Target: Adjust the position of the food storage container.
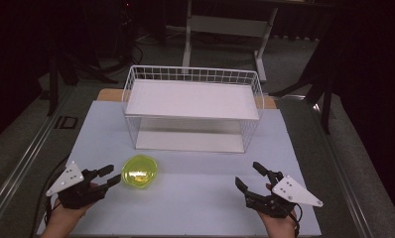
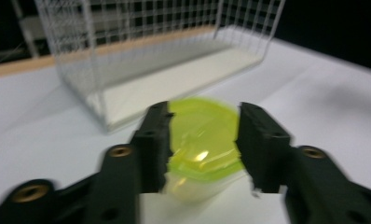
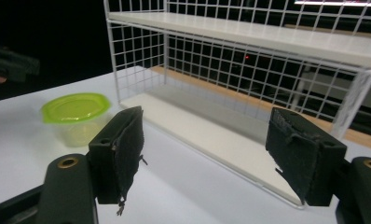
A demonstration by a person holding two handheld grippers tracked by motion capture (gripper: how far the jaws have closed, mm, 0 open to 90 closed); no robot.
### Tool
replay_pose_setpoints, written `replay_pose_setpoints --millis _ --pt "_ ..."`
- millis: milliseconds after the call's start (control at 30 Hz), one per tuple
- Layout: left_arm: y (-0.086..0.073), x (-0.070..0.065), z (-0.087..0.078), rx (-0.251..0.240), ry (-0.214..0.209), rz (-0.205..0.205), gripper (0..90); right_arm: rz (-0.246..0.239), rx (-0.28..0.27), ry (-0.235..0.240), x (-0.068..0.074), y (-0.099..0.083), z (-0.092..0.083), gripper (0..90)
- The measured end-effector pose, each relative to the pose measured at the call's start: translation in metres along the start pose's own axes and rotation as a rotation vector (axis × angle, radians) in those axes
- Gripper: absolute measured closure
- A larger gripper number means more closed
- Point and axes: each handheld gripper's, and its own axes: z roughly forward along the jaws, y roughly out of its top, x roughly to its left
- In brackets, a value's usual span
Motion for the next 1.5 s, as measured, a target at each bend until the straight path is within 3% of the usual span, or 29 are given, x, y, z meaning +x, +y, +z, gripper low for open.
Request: replay_pose_setpoints --millis 67,233,300,367,433,500,567,600,667,700,767,867,1067,1300,1333,1500 --pt "-0.003 0.006 0.001 0.029 0.012 0.002 63.9 -0.025 0.006 -0.008 0.002 0.003 -0.001 36.7" --pt "-0.011 0.018 0.010 0.156 0.046 -0.006 77.7 -0.069 0.002 -0.009 0.010 0.005 -0.002 35.2" --pt "-0.013 0.018 0.014 0.205 0.078 0.006 87.3 -0.065 0.021 0.010 0.010 0.005 0.001 29.1" --pt "-0.015 0.018 0.020 0.232 0.062 0.010 90.0 -0.071 0.033 0.032 0.010 0.002 0.003 18.8" --pt "-0.017 0.017 0.025 0.260 0.051 0.004 90.0 -0.074 0.033 0.040 0.010 0.000 0.004 16.5" --pt "-0.018 0.017 0.027 0.267 0.049 0.002 90.0 -0.068 0.024 0.040 0.010 0.000 0.004 15.3" --pt "-0.022 0.016 0.035 0.289 0.028 -0.012 90.0 -0.094 0.014 0.018 0.012 -0.001 0.005 14.9" --pt "-0.023 0.015 0.038 0.297 0.027 -0.006 90.0 -0.092 0.025 0.030 0.013 -0.003 0.006 16.1" --pt "-0.024 0.014 0.041 0.300 0.016 -0.005 90.0 -0.017 0.097 0.106 0.012 -0.005 0.010 18.7" --pt "-0.024 0.014 0.044 0.305 0.012 -0.006 90.0 -0.025 0.090 0.122 0.012 -0.007 0.011 18.9" --pt "-0.025 0.013 0.047 0.309 -0.004 -0.019 90.0 -0.073 0.104 0.091 0.014 -0.009 0.013 17.3" --pt "-0.028 0.009 0.052 0.328 -0.021 -0.010 90.0 -0.061 0.107 0.100 0.016 -0.008 0.014 15.5" --pt "-0.026 0.002 0.060 0.343 -0.046 -0.024 90.0 -0.111 0.101 0.068 0.020 -0.007 0.012 15.6" --pt "-0.017 -0.018 0.083 0.352 -0.100 -0.009 90.0 -0.092 0.096 0.041 0.019 -0.006 0.010 16.1" --pt "-0.015 -0.024 0.091 0.353 -0.121 -0.014 90.0 -0.079 0.090 0.018 0.018 -0.007 0.007 16.2" --pt "-0.012 -0.038 0.109 0.367 -0.146 0.007 90.0 -0.066 0.074 -0.002 0.014 -0.006 0.004 16.1"
